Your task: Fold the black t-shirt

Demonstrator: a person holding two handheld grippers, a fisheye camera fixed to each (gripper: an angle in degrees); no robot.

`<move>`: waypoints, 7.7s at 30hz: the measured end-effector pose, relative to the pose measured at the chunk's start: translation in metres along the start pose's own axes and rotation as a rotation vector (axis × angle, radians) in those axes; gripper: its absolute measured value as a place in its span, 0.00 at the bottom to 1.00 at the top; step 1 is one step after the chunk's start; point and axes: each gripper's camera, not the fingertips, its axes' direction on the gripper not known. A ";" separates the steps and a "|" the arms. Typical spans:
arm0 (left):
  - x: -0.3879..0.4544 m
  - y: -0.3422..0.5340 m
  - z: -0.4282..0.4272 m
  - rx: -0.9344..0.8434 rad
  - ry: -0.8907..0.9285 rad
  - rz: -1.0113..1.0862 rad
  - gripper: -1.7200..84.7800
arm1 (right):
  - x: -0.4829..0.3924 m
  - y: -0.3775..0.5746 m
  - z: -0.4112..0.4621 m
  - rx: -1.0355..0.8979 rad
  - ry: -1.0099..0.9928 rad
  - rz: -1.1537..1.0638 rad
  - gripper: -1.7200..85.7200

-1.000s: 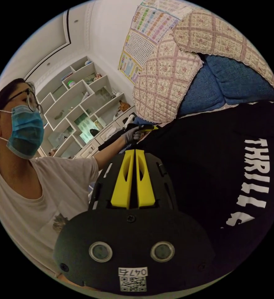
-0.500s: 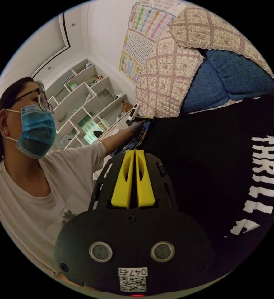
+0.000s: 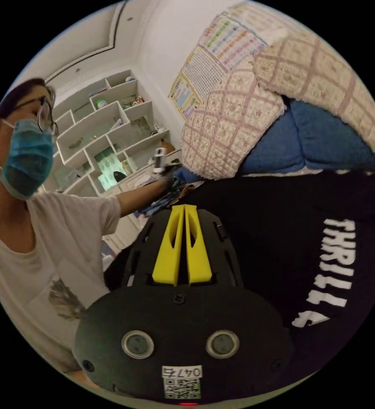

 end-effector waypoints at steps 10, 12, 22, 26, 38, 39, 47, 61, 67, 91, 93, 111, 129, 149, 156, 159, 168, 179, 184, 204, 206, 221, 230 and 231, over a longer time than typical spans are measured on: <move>-0.209 0.139 -0.314 0.162 0.733 -0.166 0.01 | -0.089 0.038 -0.003 0.105 0.406 -0.271 0.02; -0.226 0.181 -0.329 0.043 0.733 -0.190 0.01 | -0.099 0.048 -0.006 0.133 0.429 -0.279 0.02; -0.239 0.298 -0.377 -0.279 1.009 -0.299 0.01 | -0.141 0.051 -0.119 0.239 0.738 -0.137 0.02; -0.209 0.282 -0.387 -0.246 1.090 -0.273 0.01 | -0.142 0.069 -0.138 0.009 0.728 -0.021 0.02; -0.029 0.251 -0.484 -0.384 1.412 0.035 0.01 | -0.175 0.118 -0.045 -0.612 0.501 -0.128 0.05; -0.011 0.254 -0.495 -0.405 1.420 0.084 0.02 | -0.176 0.120 -0.040 -0.663 0.520 -0.136 0.06; 0.091 0.264 -0.545 -0.501 1.524 0.303 0.08 | -0.196 0.132 -0.073 -0.701 0.592 -0.121 0.01; 0.242 0.254 -0.565 -0.731 1.680 0.223 0.14 | -0.251 0.175 -0.234 -0.486 0.441 0.007 0.03; 0.262 0.246 -0.577 -0.699 1.605 0.199 0.14 | -0.240 0.140 -0.287 -0.353 0.459 -0.067 0.05; 0.333 0.222 -0.680 -0.500 1.917 0.345 0.01 | -0.247 0.124 -0.491 -0.284 0.326 -0.178 0.01; 0.334 0.220 -0.694 -0.478 1.994 0.390 0.01 | -0.260 0.142 -0.549 -0.213 0.274 -0.157 0.01; 0.467 0.164 -0.704 -0.743 1.758 0.599 0.14 | -0.290 0.209 -0.689 -0.169 -0.037 -0.109 0.01; 0.349 0.201 -0.802 -0.357 2.284 0.816 0.01 | -0.270 0.183 -0.729 -0.350 0.102 0.064 0.02; 0.276 0.162 -0.813 -0.180 1.887 0.721 0.01 | -0.166 0.108 -0.648 -0.146 -0.109 0.270 0.02; 0.250 0.163 -0.833 0.024 1.603 0.811 0.01 | -0.215 0.079 -0.670 -0.130 -0.144 -0.025 0.01; 0.246 0.161 -0.832 0.024 1.589 0.786 0.01 | -0.242 0.070 -0.676 -0.176 -0.301 -0.191 0.01; 0.250 0.161 -0.832 -0.035 1.622 0.800 0.01 | -0.167 0.099 -0.670 -0.133 -0.036 0.231 0.10; 0.249 0.159 -0.823 -0.053 1.556 0.825 0.01 | -0.195 0.101 -0.660 -0.044 -0.156 0.038 0.01; 0.241 0.152 -0.810 -0.054 1.563 0.794 0.01 | -0.241 0.097 -0.630 -0.366 -0.345 -0.189 0.02; 0.186 0.150 -0.758 -0.066 1.595 0.755 0.01 | -0.259 0.113 -0.482 -0.560 -0.426 -0.243 0.01; 0.177 0.150 -0.751 -0.063 1.594 0.749 0.01 | -0.273 0.113 -0.469 -0.588 -0.457 -0.324 0.02; 0.082 0.102 -0.627 -0.122 1.657 0.449 0.01 | -0.163 0.037 -0.361 -0.273 0.325 -0.249 0.04; 0.008 0.109 -0.547 -0.124 1.618 0.386 0.01 | -0.023 0.013 -0.221 -0.405 0.450 -0.039 0.05; -0.003 0.112 -0.538 -0.128 1.605 0.386 0.01 | -0.012 0.016 -0.205 -0.417 0.466 -0.014 0.05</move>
